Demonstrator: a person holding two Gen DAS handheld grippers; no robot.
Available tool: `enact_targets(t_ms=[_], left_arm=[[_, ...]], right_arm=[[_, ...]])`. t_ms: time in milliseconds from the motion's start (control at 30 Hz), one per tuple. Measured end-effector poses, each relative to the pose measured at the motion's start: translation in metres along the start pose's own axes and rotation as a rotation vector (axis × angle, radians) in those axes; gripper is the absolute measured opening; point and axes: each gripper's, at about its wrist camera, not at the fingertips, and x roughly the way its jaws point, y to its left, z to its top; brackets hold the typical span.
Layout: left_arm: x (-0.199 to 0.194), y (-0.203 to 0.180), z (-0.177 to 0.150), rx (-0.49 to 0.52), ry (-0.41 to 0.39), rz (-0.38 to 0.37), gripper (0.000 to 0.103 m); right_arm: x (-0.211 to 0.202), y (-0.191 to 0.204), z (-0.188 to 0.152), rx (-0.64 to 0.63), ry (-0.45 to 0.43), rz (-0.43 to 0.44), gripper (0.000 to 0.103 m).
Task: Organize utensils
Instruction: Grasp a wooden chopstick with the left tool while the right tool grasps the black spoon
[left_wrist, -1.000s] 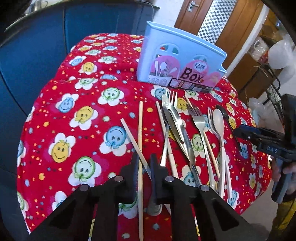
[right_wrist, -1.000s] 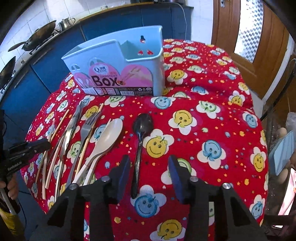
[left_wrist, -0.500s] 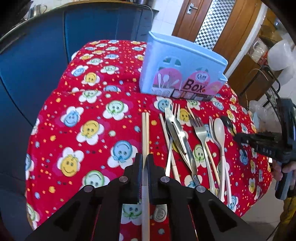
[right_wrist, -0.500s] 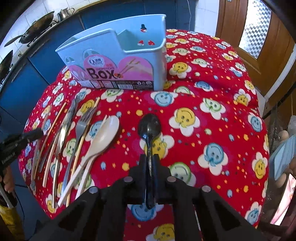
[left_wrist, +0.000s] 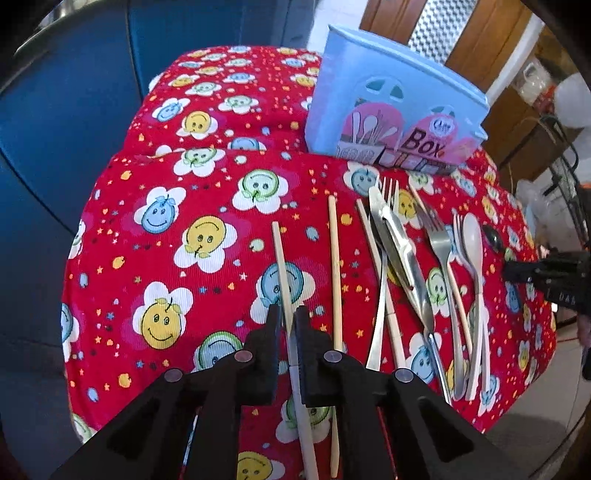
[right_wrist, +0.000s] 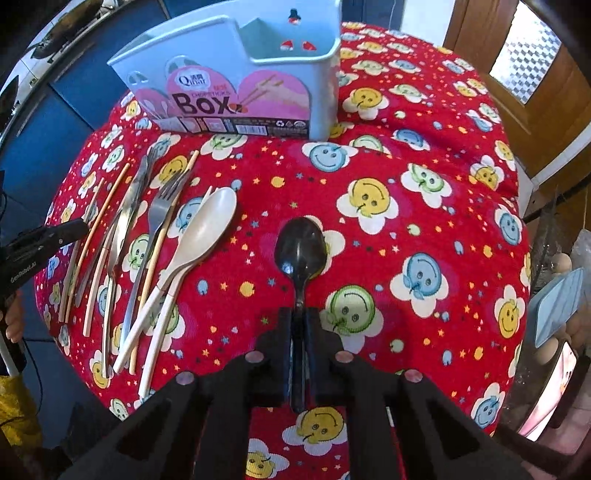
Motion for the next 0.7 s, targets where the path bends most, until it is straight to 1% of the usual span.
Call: enact_targets(t_ms=[167, 267, 367, 433, 467, 500, 533, 567, 700], left_arm=[[0.003, -0.002, 0.006, 0.0, 0.1, 0.012, 0.009], [0.005, -0.002, 0.009, 0.005, 0.129, 0.013, 0.009], [0.006, -0.004, 0.01, 0.016, 0.143, 0.018, 0.008], [0.005, -0.005, 0.009, 0.022, 0.146, 0.02, 0.008], [0.005, -0.004, 0.009, 0.015, 0.148, 0.017, 0.008], [0.006, -0.003, 0.01, 0.006, 0.149, 0.013, 0.007], [0.007, -0.002, 0.013, -0.002, 0.148, 0.011, 0.007], [0.006, 0.0, 0.013, -0.014, 0.139, 0.004, 0.006], [0.002, 0.005, 0.008, -0.025, 0.083, -0.032, 0.005]], right_arm=[[0.005, 0.004, 0.007, -0.04, 0.077, 0.0, 0.015], [0.007, 0.007, 0.011, -0.061, 0.109, 0.005, 0.019], [0.009, 0.009, 0.017, -0.079, 0.12, 0.016, 0.022], [0.009, 0.01, 0.02, -0.087, 0.107, 0.017, 0.022], [0.009, 0.01, 0.02, -0.089, 0.097, 0.015, 0.02], [0.007, 0.008, 0.019, -0.09, 0.085, 0.005, 0.013], [0.006, 0.008, 0.02, -0.09, 0.063, -0.014, 0.01], [0.005, 0.009, 0.019, -0.082, 0.045, -0.014, 0.009], [0.0, 0.002, 0.011, -0.03, -0.033, 0.022, 0.008]])
